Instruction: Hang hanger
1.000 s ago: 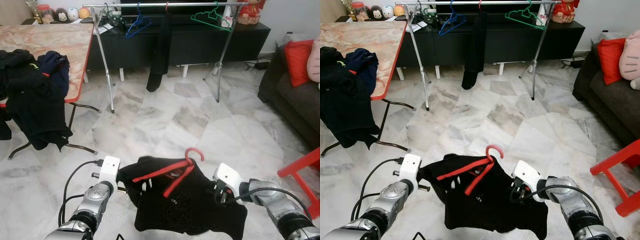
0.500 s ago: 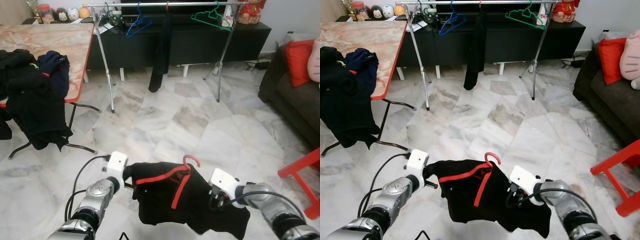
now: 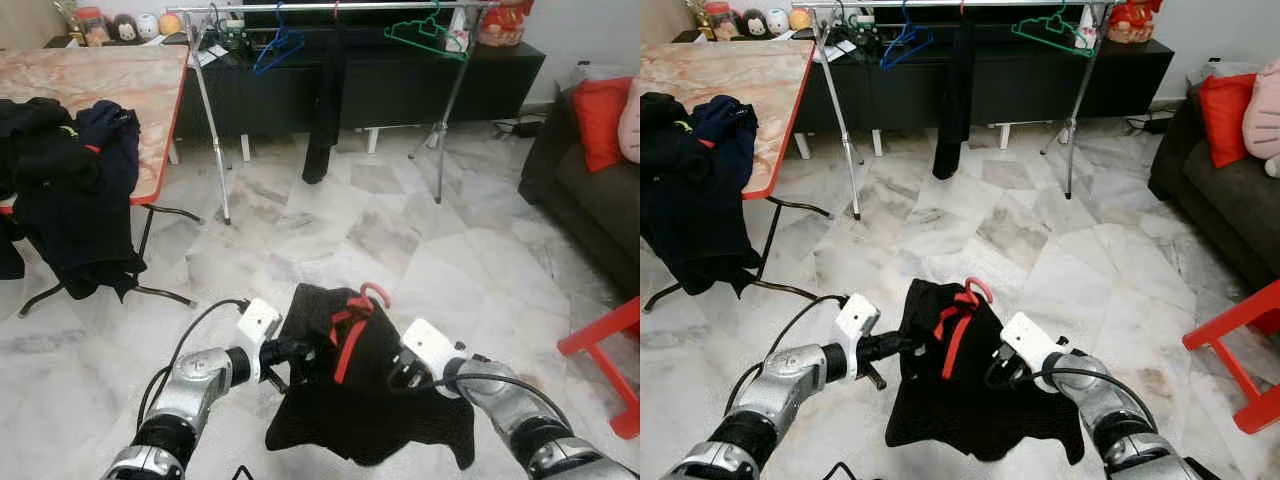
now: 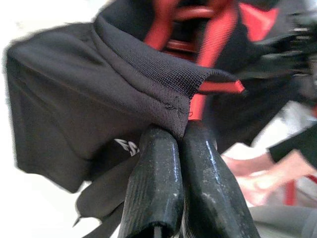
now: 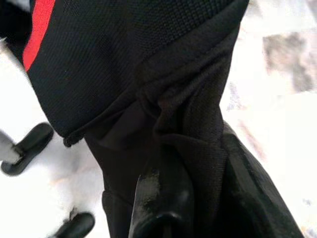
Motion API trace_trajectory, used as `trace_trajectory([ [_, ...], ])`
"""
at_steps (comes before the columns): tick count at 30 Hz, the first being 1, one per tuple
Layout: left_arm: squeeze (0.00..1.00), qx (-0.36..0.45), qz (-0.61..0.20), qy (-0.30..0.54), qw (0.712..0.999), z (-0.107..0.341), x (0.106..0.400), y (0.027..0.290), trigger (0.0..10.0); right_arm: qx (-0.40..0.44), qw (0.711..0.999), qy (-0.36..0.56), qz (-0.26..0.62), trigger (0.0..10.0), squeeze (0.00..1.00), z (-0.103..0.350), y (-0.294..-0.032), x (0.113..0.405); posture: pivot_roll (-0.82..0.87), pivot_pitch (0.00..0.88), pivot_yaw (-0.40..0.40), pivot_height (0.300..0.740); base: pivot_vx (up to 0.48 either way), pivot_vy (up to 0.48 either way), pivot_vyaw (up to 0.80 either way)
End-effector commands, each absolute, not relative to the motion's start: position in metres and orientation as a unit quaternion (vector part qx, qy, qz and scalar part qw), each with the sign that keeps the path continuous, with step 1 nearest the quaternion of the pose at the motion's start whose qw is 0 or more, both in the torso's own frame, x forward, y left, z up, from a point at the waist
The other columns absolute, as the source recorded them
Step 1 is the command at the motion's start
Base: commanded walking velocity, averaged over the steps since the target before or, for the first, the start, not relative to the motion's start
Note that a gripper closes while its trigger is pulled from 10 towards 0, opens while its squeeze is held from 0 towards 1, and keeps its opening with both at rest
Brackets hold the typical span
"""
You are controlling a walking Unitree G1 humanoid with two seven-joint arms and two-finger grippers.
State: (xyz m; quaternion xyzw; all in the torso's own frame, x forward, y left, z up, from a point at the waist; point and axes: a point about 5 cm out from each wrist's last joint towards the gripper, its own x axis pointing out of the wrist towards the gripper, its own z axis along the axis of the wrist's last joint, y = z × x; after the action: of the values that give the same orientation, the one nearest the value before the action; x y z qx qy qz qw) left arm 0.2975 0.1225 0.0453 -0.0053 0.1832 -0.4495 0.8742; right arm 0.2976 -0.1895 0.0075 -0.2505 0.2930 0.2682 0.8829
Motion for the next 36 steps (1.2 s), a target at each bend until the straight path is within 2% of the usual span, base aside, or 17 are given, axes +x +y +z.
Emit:
trace_trajectory([
  [1,0.00,-0.010,-0.485,0.182,0.856,0.051,0.294,0.117,0.0,-0.233,0.899,0.291,0.231,0.0,0.00,0.010,-0.192,0.302,-0.06,0.018,-0.033,0.740,0.000,0.000,0.00],
  [5,0.00,-0.008,-0.520,0.192,0.832,0.053,0.285,0.114,0.0,-0.223,0.908,0.285,0.210,0.0,0.00,0.009,-0.188,0.303,-0.06,0.016,-0.031,0.740,0.000,0.000,0.00],
  [8,0.00,0.028,-0.538,0.220,0.813,0.047,0.278,0.115,0.0,-0.173,0.931,0.262,0.185,0.0,0.00,0.016,-0.184,0.311,-0.05,0.017,-0.029,0.740,0.000,0.000,0.00],
  [10,0.00,0.066,-0.531,0.237,0.811,0.039,0.277,0.118,0.0,-0.150,0.940,0.249,0.180,0.0,0.00,0.021,-0.179,0.315,-0.05,0.014,-0.027,0.740,0.000,0.000,0.00],
  [17,0.00,0.111,-0.515,0.244,0.814,0.033,0.276,0.116,0.0,-0.142,0.943,0.228,0.195,0.0,0.00,0.025,-0.168,0.318,-0.05,0.011,-0.025,0.740,0.000,0.000,0.00],
  [18,0.00,0.124,-0.512,0.243,0.815,0.032,0.276,0.116,3.5,-0.141,0.944,0.226,0.197,0.0,0.00,0.025,-0.167,0.318,-0.05,0.011,-0.025,0.740,0.000,0.000,0.00],
  [19,0.00,0.133,-0.507,0.243,0.816,0.032,0.276,0.117,9.9,-0.138,0.944,0.224,0.197,0.0,0.00,0.025,-0.166,0.318,-0.05,0.010,-0.024,0.740,0.000,0.000,0.00],
  [28,0.00,0.143,-0.493,0.245,0.823,0.028,0.277,0.118,10.0,-0.120,0.947,0.214,0.205,0.0,0.00,0.025,-0.164,0.317,-0.05,0.011,-0.023,0.740,0.000,0.000,0.00],
  [29,0.94,0.138,-0.494,0.246,0.822,0.028,0.277,0.118,10.0,-0.119,0.948,0.214,0.204,0.0,0.00,0.025,-0.164,0.317,-0.05,0.011,-0.022,0.740,0.000,0.000,0.00],
  [30,0.94,0.139,-0.494,0.246,0.822,0.028,0.277,0.118,10.0,-0.119,0.948,0.214,0.204,0.0,0.00,0.025,-0.164,0.317,-0.05,0.011,-0.022,0.740,0.000,0.000,0.00],
  [31,1.00,0.137,-0.496,0.245,0.822,0.029,0.276,0.118,10.0,-0.118,0.948,0.214,0.204,0.0,0.00,0.025,-0.164,0.317,-0.05,0.010,-0.023,0.740,0.000,0.000,0.00],
  [36,1.00,0.126,-0.508,0.239,0.818,0.029,0.274,0.115,10.0,-0.116,0.949,0.210,0.205,0.0,0.00,0.026,-0.162,0.318,-0.05,0.009,-0.023,0.740,0.000,0.000,0.00],
])
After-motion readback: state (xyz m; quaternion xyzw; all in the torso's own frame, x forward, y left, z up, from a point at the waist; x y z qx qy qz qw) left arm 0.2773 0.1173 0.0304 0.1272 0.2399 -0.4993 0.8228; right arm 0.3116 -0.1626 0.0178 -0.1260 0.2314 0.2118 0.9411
